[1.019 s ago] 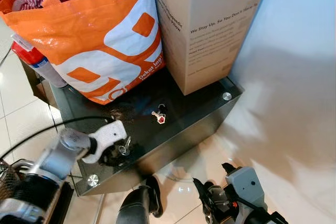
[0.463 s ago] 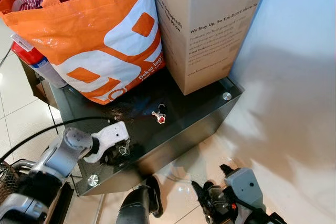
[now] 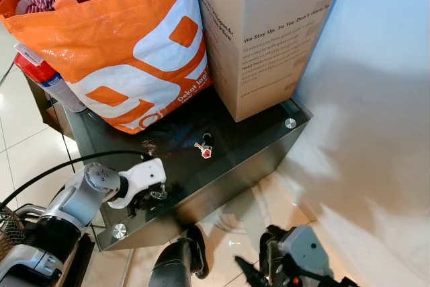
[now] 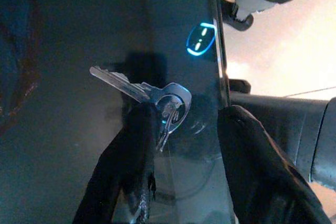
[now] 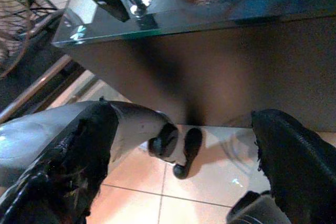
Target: Hang keys on a hook
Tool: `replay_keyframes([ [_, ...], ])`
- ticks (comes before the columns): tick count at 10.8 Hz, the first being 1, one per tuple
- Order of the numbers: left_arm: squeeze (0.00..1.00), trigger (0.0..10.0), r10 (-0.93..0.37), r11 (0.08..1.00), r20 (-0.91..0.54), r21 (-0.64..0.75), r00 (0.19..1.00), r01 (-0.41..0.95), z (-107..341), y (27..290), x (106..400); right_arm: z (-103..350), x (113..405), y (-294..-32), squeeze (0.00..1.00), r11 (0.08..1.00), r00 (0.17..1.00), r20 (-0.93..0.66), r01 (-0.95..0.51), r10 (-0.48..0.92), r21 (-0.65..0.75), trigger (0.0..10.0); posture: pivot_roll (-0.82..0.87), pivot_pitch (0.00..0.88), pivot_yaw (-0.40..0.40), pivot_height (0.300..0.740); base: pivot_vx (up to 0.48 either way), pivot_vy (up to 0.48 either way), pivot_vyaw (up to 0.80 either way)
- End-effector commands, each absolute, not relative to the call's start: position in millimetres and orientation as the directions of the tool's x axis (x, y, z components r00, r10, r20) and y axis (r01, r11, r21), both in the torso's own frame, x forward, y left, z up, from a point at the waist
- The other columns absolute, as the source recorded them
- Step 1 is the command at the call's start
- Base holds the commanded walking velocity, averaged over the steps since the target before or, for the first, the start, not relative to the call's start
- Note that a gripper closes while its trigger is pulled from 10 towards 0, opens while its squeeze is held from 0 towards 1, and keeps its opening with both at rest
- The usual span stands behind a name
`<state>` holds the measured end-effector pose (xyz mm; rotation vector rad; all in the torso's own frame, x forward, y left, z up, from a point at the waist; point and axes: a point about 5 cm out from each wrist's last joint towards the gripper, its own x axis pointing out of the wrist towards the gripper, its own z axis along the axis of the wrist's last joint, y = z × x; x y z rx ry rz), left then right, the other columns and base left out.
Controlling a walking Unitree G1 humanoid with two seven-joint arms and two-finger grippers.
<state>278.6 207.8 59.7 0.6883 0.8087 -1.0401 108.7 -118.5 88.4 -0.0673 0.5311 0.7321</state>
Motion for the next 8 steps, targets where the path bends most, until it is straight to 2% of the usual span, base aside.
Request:
replay_keyframes([
  [1,0.0,0.0,-0.437,0.343,-0.861,0.109,0.262,0.933,55.9,213.8,276.0,88.8,104.9,-116.0,0.0,0.733,0.596,-0.487,-0.665,0.638,0.147,10.0,-0.25,0.294,0.105,0.732,0.0,0.0,0.0],
  [8,0.0,0.0,-0.405,0.305,-0.875,0.143,0.265,0.941,53.1,214.8,280.5,87.3,104.2,-117.6,0.0,0.718,0.576,-0.496,-0.68,0.65,0.15,10.0,-0.25,0.295,0.108,0.732,0.0,0.0,0.0],
])
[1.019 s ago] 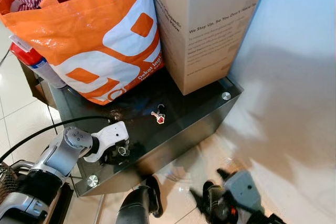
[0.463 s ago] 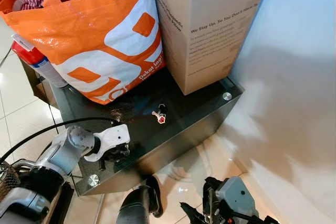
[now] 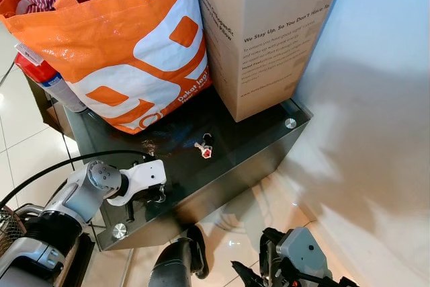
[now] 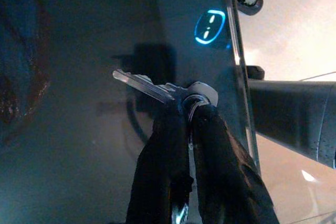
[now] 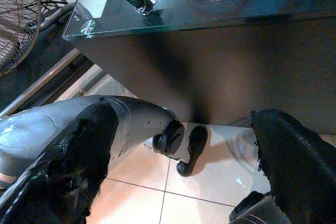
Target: Hang keys on a hook
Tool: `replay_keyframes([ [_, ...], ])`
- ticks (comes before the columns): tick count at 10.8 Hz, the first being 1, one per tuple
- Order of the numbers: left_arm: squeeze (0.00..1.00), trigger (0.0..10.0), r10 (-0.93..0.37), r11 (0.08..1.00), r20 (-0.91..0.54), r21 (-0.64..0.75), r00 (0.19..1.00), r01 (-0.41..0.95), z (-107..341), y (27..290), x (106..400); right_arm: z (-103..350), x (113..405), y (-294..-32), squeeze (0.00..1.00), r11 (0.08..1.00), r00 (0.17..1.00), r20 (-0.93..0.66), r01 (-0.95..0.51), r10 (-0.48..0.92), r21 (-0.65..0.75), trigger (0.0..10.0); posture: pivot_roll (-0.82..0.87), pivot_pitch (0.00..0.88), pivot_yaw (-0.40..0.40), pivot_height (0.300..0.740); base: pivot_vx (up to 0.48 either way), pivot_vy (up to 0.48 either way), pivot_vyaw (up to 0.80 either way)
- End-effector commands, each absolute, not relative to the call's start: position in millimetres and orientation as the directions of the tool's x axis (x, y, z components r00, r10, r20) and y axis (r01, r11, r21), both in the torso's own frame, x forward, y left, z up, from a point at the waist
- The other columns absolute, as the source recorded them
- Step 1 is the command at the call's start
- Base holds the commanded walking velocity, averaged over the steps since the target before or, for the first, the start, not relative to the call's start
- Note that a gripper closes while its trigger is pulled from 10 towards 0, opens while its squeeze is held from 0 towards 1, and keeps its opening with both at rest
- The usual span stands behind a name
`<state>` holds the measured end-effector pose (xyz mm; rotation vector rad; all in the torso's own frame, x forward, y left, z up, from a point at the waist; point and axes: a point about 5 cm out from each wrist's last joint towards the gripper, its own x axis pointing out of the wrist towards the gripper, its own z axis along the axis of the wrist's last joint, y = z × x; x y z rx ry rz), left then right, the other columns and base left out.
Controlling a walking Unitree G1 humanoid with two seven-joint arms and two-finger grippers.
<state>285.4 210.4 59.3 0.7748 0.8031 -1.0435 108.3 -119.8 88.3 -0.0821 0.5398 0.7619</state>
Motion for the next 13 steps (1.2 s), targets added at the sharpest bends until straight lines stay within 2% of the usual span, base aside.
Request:
replay_keyframes([
  [1,0.0,0.0,-0.406,0.305,-0.874,0.146,0.267,0.941,54,215,281,87,104,-117,0.0,0.718,0.576,-0.496,-0.68,0.649,0.149,10.0,-0.25,0.292,0.109,0.732,0.0,0.0,0.0],
  [7,0.0,0.0,-0.499,0.266,-0.795,0.239,0.346,0.934,77,208,291,86,138,-127,0.0,0.761,0.668,-0.453,-0.648,0.59,0.036,10.0,-0.24,0.185,0.142,0.732,0.0,0.0,0.0],
  [9,0.0,0.0,-0.57,0.245,-0.717,0.318,0.401,0.916,94,200,297,87,160,-139,0.0,0.829,0.764,-0.407,-0.559,0.501,-0.029,10.0,-0.23,0.128,0.157,0.732,0.0,0.0,0.0],
  [11,0.0,0.0,-0.641,0.261,-0.615,0.388,0.459,0.884,115,190,307,94,181,-158,0.0,0.92,0.884,-0.329,-0.38,0.331,-0.095,10.0,-0.22,0.037,0.155,0.732,0.0,0.0,0.0],
  [12,0.0,0.0,-0.674,0.303,-0.543,0.416,0.501,0.857,129,186,311,101,189,-165,0.0,0.95,0.926,-0.271,-0.297,0.262,-0.093,10.0,-0.2,0.0,0.144,0.732,0.0,0.0,0.0],
  [13,0.0,0.0,-0.674,0.386,-0.48,0.419,0.561,0.822,136,184,313,104,195,-169,0.0,0.969,0.951,-0.232,-0.23,0.205,-0.086,10.0,-0.17,0.0,0.117,0.732,0.0,0.0,0.0],
])
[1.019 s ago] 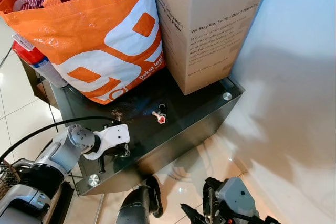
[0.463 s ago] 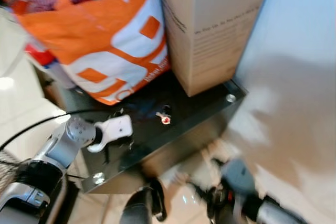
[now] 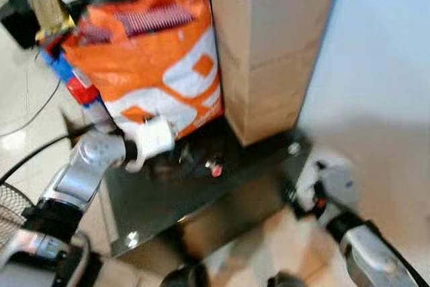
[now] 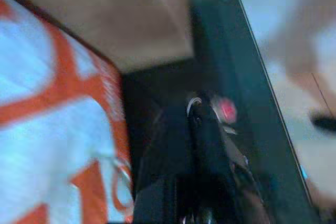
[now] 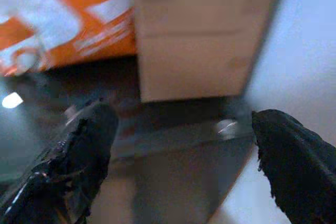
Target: Hang keys on a hook
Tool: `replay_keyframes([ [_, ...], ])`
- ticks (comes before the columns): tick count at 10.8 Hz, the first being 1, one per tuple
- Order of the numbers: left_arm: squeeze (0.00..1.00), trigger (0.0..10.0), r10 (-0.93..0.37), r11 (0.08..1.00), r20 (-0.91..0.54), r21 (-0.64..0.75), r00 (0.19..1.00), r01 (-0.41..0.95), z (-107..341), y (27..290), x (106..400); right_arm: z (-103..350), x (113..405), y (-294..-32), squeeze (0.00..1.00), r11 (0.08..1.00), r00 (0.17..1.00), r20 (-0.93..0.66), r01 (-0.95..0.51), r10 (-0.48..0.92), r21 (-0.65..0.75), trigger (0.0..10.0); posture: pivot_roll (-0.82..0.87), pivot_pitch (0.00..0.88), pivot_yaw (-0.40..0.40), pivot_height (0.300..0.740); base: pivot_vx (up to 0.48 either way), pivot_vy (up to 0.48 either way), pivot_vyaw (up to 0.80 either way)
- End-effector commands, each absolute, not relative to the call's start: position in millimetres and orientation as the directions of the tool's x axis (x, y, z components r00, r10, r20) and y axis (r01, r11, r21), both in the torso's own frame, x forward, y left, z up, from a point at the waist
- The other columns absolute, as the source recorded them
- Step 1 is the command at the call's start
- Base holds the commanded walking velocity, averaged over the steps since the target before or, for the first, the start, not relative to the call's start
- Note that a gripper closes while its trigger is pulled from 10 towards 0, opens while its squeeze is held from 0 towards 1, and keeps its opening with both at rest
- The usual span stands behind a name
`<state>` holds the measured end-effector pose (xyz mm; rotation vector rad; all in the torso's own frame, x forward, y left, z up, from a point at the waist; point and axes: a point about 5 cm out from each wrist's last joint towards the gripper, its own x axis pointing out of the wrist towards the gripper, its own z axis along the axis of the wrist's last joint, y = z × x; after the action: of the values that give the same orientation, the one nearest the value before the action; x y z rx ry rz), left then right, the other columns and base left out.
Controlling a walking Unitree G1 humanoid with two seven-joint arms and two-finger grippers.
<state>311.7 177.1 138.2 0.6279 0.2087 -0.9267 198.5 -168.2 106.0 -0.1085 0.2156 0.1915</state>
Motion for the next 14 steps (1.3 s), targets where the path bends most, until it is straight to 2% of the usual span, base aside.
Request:
replay_keyframes([
  [1,0.0,0.0,-0.652,0.521,-0.387,0.395,0.652,0.757,141,181,311,107,201,-169,0.0,0.984,0.965,-0.216,-0.164,0.146,-0.068,10.0,-0.16,0.0,0.114,0.732,0.0,0.0,0.0],
  [3,0.0,0.0,-0.535,0.766,-0.233,0.273,0.812,0.582,139,175,310,103,211,-169,0.0,0.997,0.973,-0.225,-0.059,0.048,-0.04,10.0,-0.16,0.0,0.091,0.732,0.0,0.0,0.0],
  [4,0.0,0.0,-0.434,0.86,-0.219,0.19,0.874,0.474,130,176,304,99,216,-168,0.0,0.999,0.971,-0.237,-0.017,0.007,-0.038,10.0,-0.16,0.0,0.085,0.732,0.0,0.0,0.0],
  [6,0.0,0.0,-0.346,0.896,-0.274,0.187,0.897,0.402,112,178,287,101,226,-176,0.0,0.999,0.97,-0.241,0.04,-0.04,-0.006,10.0,-0.17,0.0,0.084,0.732,0.0,0.0,0.0],
  [7,0.0,9.7,-0.345,0.894,-0.272,0.198,0.898,0.403,111,173,286,103,228,-180,0.0,0.998,0.969,-0.237,0.06,-0.067,-0.035,10.0,-0.18,0.0,0.087,0.732,0.0,0.0,0.0],
  [9,0.0,10.0,-0.288,0.915,-0.223,0.222,0.931,0.336,118,169,292,105,231,-198,0.0,0.984,0.962,-0.23,0.121,-0.149,-0.13,10.0,-0.19,0.0,0.085,0.732,0.0,0.0,0.0],
  [11,0.0,10.0,-0.281,0.916,-0.22,0.23,0.934,0.33,116,166,286,108,232,-200,0.0,0.992,0.967,-0.225,0.106,-0.12,-0.073,10.0,-0.18,0.0,0.066,0.732,0.0,0.0,0.0],
  [12,0.0,10.0,-0.267,0.921,-0.213,0.232,0.94,0.314,115,165,284,115,235,-196,0.0,0.994,0.979,-0.172,0.111,-0.112,-0.017,10.0,-0.18,0.0,0.055,0.732,0.0,0.0,0.0],
  [14,0.0,10.0,-0.255,0.929,-0.208,0.219,0.944,0.299,113,161,281,110,238,-193,0.0,0.994,0.977,-0.19,0.08,-0.092,-0.07,10.0,-0.16,0.0,0.028,0.732,0.0,0.0,0.0],
])
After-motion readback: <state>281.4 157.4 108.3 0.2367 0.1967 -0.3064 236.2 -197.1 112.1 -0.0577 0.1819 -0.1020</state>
